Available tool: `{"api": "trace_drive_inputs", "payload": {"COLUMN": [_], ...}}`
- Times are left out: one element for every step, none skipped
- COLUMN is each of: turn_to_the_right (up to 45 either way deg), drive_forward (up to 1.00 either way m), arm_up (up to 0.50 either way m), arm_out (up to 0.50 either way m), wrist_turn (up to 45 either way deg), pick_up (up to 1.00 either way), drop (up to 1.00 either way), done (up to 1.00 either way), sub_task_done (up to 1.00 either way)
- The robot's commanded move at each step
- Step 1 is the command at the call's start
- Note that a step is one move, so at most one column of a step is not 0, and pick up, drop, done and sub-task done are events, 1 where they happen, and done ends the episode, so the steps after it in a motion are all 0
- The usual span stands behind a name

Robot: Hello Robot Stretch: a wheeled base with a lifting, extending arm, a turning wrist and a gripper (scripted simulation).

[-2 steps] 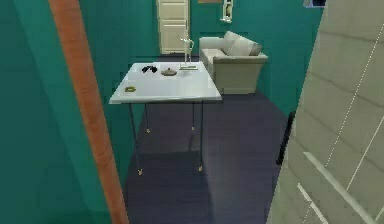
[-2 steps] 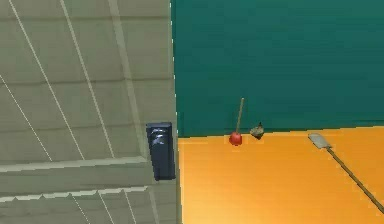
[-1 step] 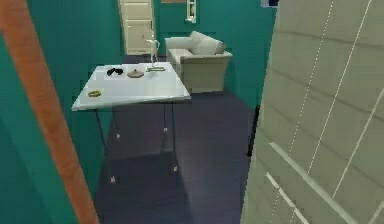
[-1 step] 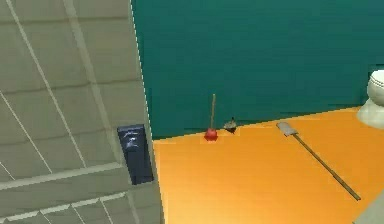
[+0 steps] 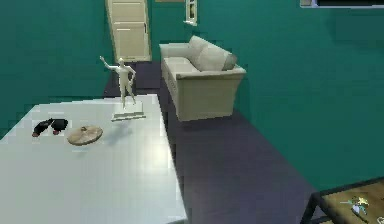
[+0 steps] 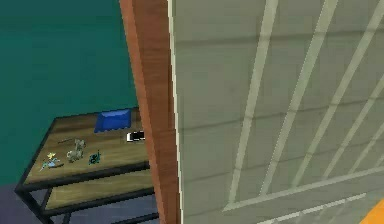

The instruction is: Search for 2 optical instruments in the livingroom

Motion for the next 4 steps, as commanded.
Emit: {"api": "trace_drive_inputs", "payload": {"turn_to_the_right": [6.0, 0.0, 45.0, 0.0], "drive_forward": [0.00, 0.10, 0.00, 0.00], "arm_up": [0.00, 0.00, 0.00, 0.00], "arm_out": [0.00, 0.00, 0.00, 0.00], "wrist_turn": [0.0, 0.0, 0.0, 0.0], "pick_up": [0.00, 0.00, 0.00, 0.00], "drop": [0.00, 0.00, 0.00, 0.00], "done": [0.00, 0.00, 0.00, 0.00], "sub_task_done": [0.00, 0.00, 0.00, 1.00]}}
